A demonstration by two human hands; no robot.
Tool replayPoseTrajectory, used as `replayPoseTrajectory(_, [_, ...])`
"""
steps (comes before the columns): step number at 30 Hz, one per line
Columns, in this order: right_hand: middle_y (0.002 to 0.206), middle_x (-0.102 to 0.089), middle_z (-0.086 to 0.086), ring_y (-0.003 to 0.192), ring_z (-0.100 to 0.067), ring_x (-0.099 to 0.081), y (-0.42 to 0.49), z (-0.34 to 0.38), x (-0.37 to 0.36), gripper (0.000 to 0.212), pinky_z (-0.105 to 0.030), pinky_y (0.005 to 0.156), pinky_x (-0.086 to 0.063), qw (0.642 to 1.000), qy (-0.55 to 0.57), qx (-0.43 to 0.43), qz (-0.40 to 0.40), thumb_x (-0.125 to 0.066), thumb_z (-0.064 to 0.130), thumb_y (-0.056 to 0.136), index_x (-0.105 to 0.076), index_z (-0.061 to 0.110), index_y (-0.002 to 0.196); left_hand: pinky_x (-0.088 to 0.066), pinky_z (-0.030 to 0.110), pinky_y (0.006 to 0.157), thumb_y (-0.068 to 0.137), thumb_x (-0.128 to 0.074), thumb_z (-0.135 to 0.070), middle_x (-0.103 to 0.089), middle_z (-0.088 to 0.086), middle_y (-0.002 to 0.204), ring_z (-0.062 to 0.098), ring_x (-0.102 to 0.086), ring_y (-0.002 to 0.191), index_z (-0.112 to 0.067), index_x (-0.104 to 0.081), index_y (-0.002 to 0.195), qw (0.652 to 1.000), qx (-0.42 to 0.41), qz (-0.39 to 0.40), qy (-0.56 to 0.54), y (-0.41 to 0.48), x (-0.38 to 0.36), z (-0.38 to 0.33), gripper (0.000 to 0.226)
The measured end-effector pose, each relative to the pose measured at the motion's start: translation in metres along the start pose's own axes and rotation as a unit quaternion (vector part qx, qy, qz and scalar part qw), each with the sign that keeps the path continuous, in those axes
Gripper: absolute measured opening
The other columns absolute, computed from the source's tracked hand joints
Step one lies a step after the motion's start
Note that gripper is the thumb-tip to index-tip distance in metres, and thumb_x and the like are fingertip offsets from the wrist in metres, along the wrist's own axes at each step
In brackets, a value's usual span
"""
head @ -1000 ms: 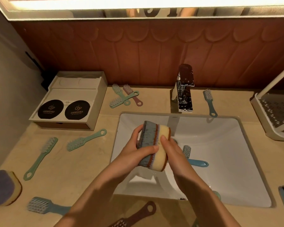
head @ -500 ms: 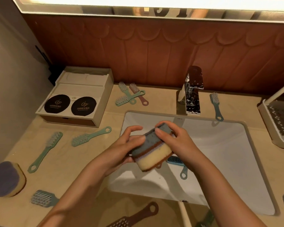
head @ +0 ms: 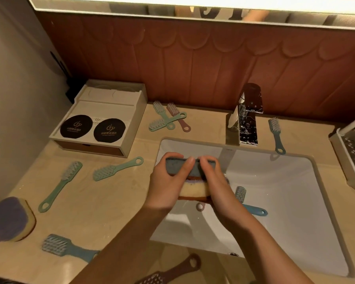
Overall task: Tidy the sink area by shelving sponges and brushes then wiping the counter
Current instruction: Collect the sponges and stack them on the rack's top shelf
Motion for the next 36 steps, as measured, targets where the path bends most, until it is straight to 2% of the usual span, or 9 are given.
replayPoseTrajectory(2, [0.095,-0.065,0.004,0.093,-0.018,-0.063,0.003,0.009,0.004,0.044,-0.042,0.08,-0.052,0.998,-0.052,0.027,-0.012,-0.036,0.073,0.081,-0.053,0.037,0.099,-0.047,0.014,0.065,0.085,-0.059,-0.039,-0.063,-0.006,0.082,0.005,-0.06,0.078,-0.025,-0.057,0.085,0.997,-0.024,0.003,0.073,0.001,-0.007,-0.008,0.014])
replayPoseTrajectory(5, [0.088,-0.068,0.001,0.088,-0.021,-0.064,0.004,0.014,0.001,0.05,-0.046,0.081,-0.051,0.99,-0.134,0.048,-0.024,-0.022,0.068,0.088,-0.059,0.034,0.093,-0.045,0.029,0.065,0.089,-0.046,-0.05,-0.063,-0.007,0.074,0.012,-0.061,0.075,-0.025,-0.056,0.084,0.981,-0.04,0.008,0.189,0.001,-0.014,-0.01,0.028])
replayPoseTrajectory(13, [0.069,-0.061,-0.001,0.07,-0.013,-0.058,0.002,0.018,0.03,0.048,-0.027,0.067,-0.043,0.977,-0.148,0.074,-0.133,-0.027,0.039,0.098,-0.06,0.019,0.071,-0.046,0.029,0.063,0.096,-0.04,-0.036,-0.058,-0.006,0.066,0.016,-0.062,0.07,-0.026,-0.052,0.075,0.975,-0.098,0.047,0.194,0.003,-0.05,-0.016,0.026])
replayPoseTrajectory(17, [0.062,-0.058,0.002,0.06,-0.004,-0.052,-0.008,0.013,0.057,0.046,-0.011,0.052,-0.038,0.976,-0.108,0.073,-0.174,-0.029,0.036,0.099,-0.058,0.02,0.066,-0.034,0.011,0.052,0.097,-0.039,-0.031,-0.048,-0.014,0.058,0.004,-0.051,0.056,-0.03,-0.045,0.066,0.968,-0.125,0.07,0.206,-0.006,-0.077,-0.024,0.031])
replayPoseTrajectory(22, [0.076,-0.066,-0.022,0.075,-0.033,-0.063,-0.02,0.007,0.094,0.052,-0.043,0.07,-0.051,0.97,-0.092,0.076,-0.213,-0.033,0.034,0.099,-0.064,-0.001,0.077,-0.036,0.009,0.049,0.097,-0.039,-0.031,-0.048,-0.013,0.06,0.003,-0.05,0.054,-0.022,-0.05,0.073,0.961,-0.139,0.096,0.22,-0.019,-0.113,-0.028,0.029])
replayPoseTrajectory(26, [0.071,-0.063,-0.015,0.07,-0.029,-0.058,-0.037,0.013,0.123,0.045,-0.035,0.063,-0.047,0.965,-0.094,0.104,-0.221,-0.035,0.03,0.099,-0.06,0.003,0.073,-0.035,0.009,0.048,0.093,-0.048,-0.038,-0.052,-0.012,0.059,0.001,-0.052,0.054,-0.027,-0.051,0.073,0.963,-0.142,0.114,0.199,-0.031,-0.132,-0.036,0.022])
replayPoseTrajectory(29, [0.074,-0.058,-0.003,0.069,-0.015,-0.053,-0.047,0.015,0.155,0.035,-0.018,0.058,-0.042,0.975,-0.058,0.076,-0.198,-0.032,0.029,0.099,-0.056,0.015,0.077,-0.045,0.016,0.058,0.088,-0.056,-0.036,-0.061,-0.008,0.067,0.001,-0.057,0.062,-0.023,-0.056,0.077,0.982,-0.093,0.101,0.131,-0.037,-0.142,-0.04,0.017])
replayPoseTrajectory(33, [0.099,-0.061,-0.003,0.09,-0.016,-0.06,-0.058,0.021,0.18,0.033,-0.029,0.075,-0.051,0.993,-0.069,0.02,-0.096,-0.027,0.044,0.098,-0.054,0.025,0.102,-0.053,0.037,0.074,0.089,-0.052,-0.044,-0.066,0.006,0.092,0.021,-0.063,0.084,-0.023,-0.06,0.094,0.987,0.09,0.134,0.015,-0.048,-0.166,-0.025,0.023])
replayPoseTrajectory(36, [0.105,-0.06,0.002,0.094,-0.013,-0.061,-0.077,0.036,0.197,0.03,-0.028,0.063,-0.056,0.996,-0.08,0.017,-0.034,-0.033,0.046,0.095,-0.049,0.032,0.115,-0.053,0.034,0.073,0.088,-0.05,-0.049,-0.066,0.008,0.098,0.022,-0.063,0.087,-0.023,-0.06,0.104,0.977,0.136,0.161,-0.024,-0.059,-0.186,-0.031,0.032])
Point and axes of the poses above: each hand's wrist, its own y-axis towards the middle knuckle, its own x-axis out of the back of the hand, z = x × y, the point moved 10 cm from there along y, towards the middle knuckle
